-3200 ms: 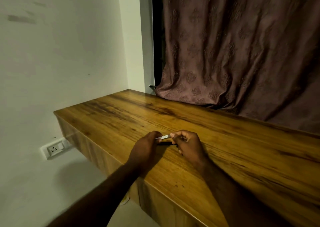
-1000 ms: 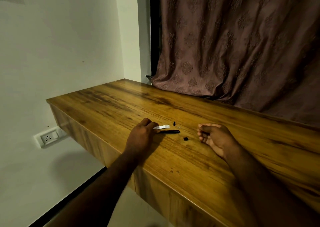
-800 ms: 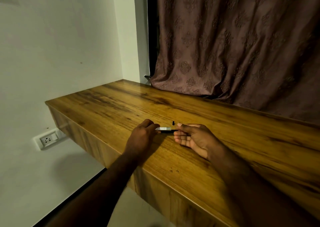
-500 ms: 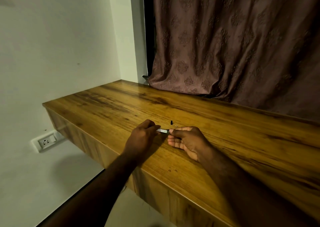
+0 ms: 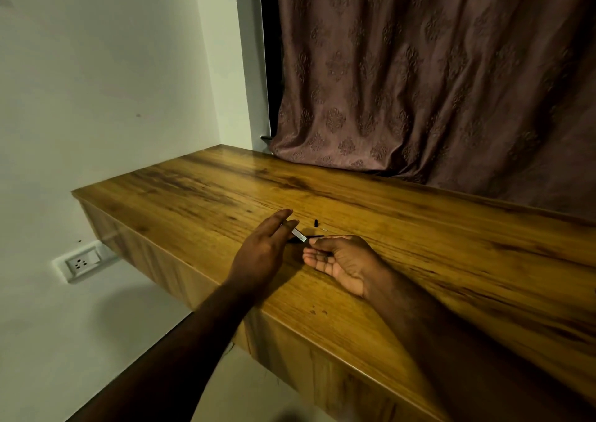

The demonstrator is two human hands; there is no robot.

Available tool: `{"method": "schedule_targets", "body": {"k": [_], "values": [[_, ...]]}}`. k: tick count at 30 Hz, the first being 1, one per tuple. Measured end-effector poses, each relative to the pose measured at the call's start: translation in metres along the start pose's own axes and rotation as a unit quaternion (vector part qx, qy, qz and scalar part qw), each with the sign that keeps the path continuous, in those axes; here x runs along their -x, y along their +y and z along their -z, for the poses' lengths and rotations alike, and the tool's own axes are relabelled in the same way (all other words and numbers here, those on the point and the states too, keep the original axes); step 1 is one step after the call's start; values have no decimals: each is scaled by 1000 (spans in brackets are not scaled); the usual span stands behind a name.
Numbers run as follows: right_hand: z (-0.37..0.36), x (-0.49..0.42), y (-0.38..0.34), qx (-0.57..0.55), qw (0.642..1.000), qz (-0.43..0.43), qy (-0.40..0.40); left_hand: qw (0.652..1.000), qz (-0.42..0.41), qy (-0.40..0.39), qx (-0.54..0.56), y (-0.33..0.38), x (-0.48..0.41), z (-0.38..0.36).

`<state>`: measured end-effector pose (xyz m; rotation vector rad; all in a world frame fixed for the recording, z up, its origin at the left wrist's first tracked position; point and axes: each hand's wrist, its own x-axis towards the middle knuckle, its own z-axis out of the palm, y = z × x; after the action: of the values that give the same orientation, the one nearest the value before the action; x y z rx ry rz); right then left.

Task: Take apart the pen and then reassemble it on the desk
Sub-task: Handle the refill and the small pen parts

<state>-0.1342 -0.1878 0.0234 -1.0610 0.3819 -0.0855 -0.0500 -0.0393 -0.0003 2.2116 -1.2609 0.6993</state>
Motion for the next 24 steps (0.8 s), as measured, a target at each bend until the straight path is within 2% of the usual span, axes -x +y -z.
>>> {"method": "schedule_targets", "body": {"k": [9,24], "values": [[1,2,-4,-7,1000,16,10,999,47,-11,21,1,-1,3],[3,5,-5,7,999,43,-13,997,25,25,73,16,1,15]]}}
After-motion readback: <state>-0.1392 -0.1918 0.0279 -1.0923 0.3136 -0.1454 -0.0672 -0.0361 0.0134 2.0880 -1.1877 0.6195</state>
